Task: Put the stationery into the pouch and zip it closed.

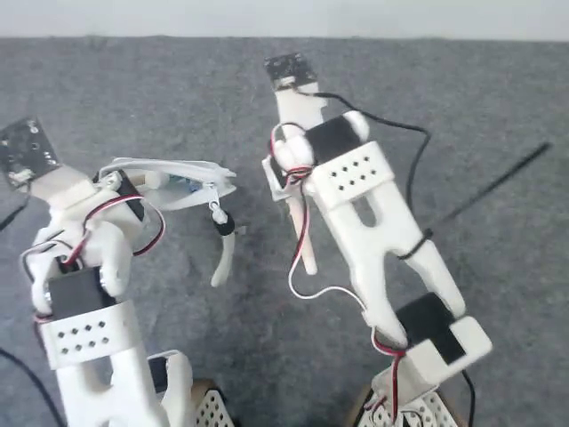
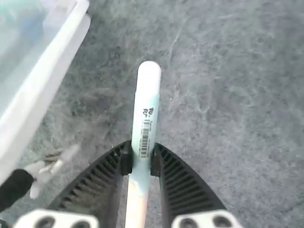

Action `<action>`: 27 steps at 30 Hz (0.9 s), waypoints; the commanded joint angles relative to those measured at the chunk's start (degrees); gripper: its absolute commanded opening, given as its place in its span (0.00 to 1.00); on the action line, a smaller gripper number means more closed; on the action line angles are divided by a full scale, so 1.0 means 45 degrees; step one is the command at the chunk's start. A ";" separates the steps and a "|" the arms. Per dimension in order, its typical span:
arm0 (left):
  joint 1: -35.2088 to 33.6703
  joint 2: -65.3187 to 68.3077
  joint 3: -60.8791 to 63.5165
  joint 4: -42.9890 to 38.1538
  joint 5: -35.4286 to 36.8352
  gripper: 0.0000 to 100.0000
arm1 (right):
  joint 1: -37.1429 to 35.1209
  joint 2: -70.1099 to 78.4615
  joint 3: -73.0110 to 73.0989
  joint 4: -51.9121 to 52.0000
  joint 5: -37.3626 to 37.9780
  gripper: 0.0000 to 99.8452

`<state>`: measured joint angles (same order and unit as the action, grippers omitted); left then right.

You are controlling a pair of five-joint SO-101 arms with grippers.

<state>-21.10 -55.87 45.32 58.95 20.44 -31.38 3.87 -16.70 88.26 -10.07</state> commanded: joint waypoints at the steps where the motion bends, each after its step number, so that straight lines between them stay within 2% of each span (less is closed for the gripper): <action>1: 0.0508 -0.0156 -0.0225 -0.0254 -0.0215 0.03 | 0.0303 -0.1534 -0.0215 0.0166 0.0059 0.01; 7: 0.0801 -0.0156 -0.0225 -0.0176 -0.0488 0.03 | 0.0225 -0.4151 0.1797 -0.0557 0.0039 0.01; 11: 0.0801 -0.0156 -0.0225 -0.0176 -0.0488 0.03 | 0.0283 -0.6398 0.4298 -0.2491 0.0039 0.01; 15: 0.0801 -0.0156 -0.0225 -0.0176 -0.0488 0.03 | 0.0205 -0.8625 0.7658 -0.5812 0.0039 0.01; 21: 0.0801 -0.0156 -0.0225 -0.0176 -0.0488 0.03 | 0.0186 -1.2063 1.3206 -1.2005 0.0039 0.01; 27: 0.0801 -0.0156 -0.0225 -0.0176 -0.0488 0.03 | -0.0713 -1.4799 1.7758 -1.7866 0.0117 0.01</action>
<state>-17.93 -55.87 45.23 58.95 18.77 -32.70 -56.26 56.88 21.19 -10.07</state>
